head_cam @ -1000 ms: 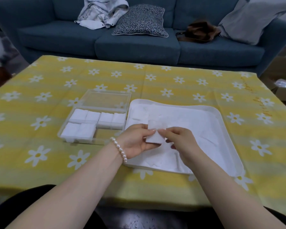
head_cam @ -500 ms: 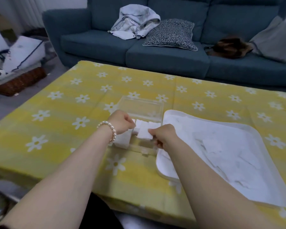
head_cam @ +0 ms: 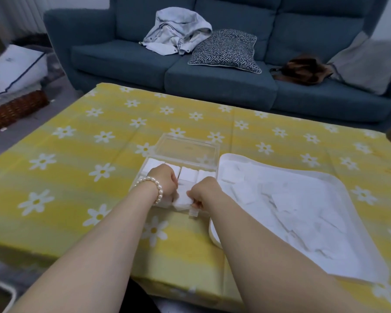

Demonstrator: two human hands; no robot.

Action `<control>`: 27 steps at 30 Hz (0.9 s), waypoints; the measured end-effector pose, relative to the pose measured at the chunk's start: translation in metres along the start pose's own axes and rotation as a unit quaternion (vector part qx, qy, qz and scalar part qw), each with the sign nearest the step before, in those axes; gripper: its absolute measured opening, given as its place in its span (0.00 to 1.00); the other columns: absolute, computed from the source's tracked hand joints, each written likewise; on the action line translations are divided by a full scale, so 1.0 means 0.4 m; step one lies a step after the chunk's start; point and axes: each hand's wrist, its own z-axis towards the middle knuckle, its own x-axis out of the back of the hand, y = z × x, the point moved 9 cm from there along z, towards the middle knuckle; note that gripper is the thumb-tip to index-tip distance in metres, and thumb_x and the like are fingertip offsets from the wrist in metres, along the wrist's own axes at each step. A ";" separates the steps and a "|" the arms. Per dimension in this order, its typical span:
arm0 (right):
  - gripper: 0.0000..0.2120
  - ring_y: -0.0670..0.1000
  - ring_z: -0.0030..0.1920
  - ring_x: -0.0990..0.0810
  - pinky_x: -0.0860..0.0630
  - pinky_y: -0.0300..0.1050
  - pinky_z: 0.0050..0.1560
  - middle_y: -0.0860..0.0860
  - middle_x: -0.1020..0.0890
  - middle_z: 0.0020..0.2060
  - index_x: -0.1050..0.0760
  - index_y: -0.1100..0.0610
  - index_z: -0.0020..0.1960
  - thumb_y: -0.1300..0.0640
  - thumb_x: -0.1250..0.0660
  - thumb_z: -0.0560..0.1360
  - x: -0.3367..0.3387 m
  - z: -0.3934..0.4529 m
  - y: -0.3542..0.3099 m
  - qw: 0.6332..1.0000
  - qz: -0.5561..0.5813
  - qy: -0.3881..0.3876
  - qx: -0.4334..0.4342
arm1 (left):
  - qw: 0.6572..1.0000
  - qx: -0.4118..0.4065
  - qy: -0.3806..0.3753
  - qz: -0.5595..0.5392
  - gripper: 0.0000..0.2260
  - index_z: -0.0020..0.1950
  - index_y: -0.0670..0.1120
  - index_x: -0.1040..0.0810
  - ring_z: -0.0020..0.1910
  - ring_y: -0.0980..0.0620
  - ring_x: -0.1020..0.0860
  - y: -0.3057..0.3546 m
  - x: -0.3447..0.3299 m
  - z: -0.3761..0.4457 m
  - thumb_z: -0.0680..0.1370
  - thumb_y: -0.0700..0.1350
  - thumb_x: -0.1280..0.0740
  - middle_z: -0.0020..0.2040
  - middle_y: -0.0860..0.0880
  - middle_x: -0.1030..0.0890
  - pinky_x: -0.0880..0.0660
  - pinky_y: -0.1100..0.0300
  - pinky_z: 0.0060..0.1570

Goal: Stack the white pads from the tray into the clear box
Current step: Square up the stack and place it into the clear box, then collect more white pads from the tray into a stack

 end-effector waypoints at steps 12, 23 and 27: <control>0.12 0.54 0.59 0.23 0.30 0.42 0.46 0.54 0.22 0.57 0.28 0.58 0.58 0.62 0.38 0.74 -0.004 -0.034 -0.051 0.976 -0.189 0.057 0.086 | 0.995 -0.016 0.006 0.100 0.02 0.39 0.46 0.19 0.44 0.50 0.20 -0.008 -0.022 0.016 0.68 0.41 0.27 0.42 0.48 0.17 0.24 0.62 0.44; 0.03 0.51 0.41 0.25 0.32 0.42 0.39 0.48 0.25 0.35 0.28 0.53 0.42 0.58 0.34 0.72 0.286 -0.103 0.121 0.962 -0.067 0.170 0.201 | 0.988 -0.133 0.020 0.073 0.08 0.35 0.50 0.26 0.41 0.52 0.26 0.182 -0.049 -0.049 0.73 0.41 0.33 0.37 0.54 0.26 0.30 0.61 0.41; 0.03 0.50 0.42 0.27 0.35 0.38 0.40 0.50 0.24 0.41 0.26 0.54 0.42 0.58 0.31 0.70 0.430 -0.082 0.306 0.966 -0.176 0.151 0.119 | 0.974 -0.207 -0.046 0.077 0.01 0.44 0.47 0.22 0.45 0.52 0.25 0.305 -0.141 -0.101 0.73 0.42 0.32 0.42 0.53 0.24 0.28 0.61 0.45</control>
